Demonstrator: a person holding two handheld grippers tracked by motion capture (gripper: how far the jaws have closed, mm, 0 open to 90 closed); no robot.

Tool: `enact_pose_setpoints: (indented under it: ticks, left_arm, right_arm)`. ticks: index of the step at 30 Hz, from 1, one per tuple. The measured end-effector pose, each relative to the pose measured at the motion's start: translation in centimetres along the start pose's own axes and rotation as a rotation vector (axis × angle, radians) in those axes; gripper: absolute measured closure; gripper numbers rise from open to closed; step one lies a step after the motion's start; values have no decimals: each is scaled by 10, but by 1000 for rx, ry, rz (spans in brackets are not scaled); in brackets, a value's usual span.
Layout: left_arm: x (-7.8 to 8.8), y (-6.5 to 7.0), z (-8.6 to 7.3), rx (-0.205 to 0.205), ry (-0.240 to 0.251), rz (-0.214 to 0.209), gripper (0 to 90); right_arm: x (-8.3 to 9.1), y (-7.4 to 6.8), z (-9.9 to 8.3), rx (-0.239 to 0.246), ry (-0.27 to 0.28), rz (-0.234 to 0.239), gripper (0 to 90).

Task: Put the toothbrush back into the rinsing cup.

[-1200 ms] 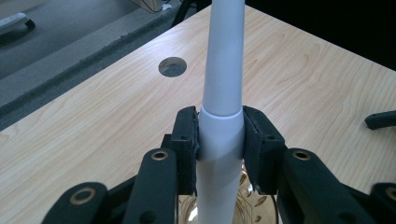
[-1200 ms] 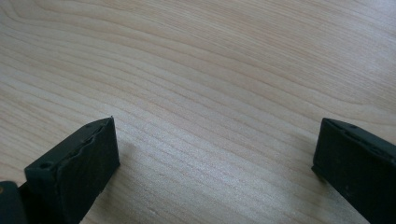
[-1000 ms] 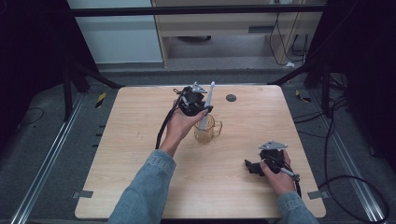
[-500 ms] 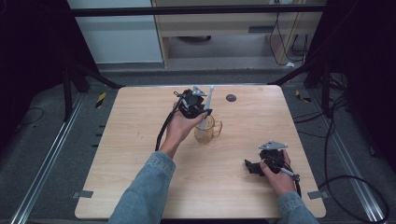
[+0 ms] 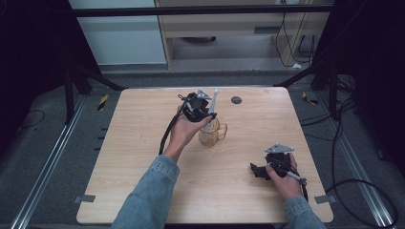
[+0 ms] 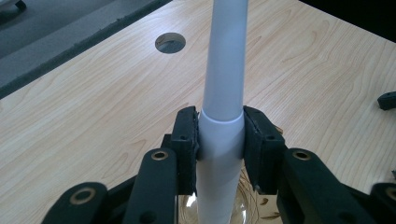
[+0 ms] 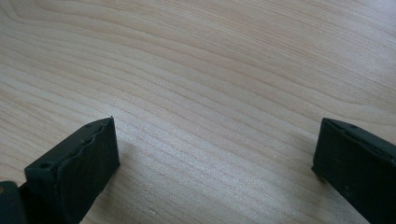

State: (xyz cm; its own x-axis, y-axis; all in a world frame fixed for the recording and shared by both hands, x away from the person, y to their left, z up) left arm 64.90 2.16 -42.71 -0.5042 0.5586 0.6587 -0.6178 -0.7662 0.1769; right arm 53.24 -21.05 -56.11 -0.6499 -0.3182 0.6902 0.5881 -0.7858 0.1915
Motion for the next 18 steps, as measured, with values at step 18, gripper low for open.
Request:
enact_pose_setpoints:
  ticks: [18]
  left_arm:
    - [-3, -1, -4, -3, -22, 6, 674]
  right_arm:
    - [0, 0, 0, -1, -2, -1, 3]
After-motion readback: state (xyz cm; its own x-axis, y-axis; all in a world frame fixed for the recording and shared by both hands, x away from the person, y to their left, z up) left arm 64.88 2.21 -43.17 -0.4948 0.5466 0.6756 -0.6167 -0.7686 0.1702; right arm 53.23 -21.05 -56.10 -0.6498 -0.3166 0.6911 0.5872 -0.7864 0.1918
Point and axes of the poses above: each handheld gripper's, and its own axes: x roughly backward along the jaws, z roughly out of its top, y roughly to its right, the point moved 7 cm from there along -x, roughly forward along the jaws, and after that the axes turned 15 degrees about x, right-handed, at the moved point
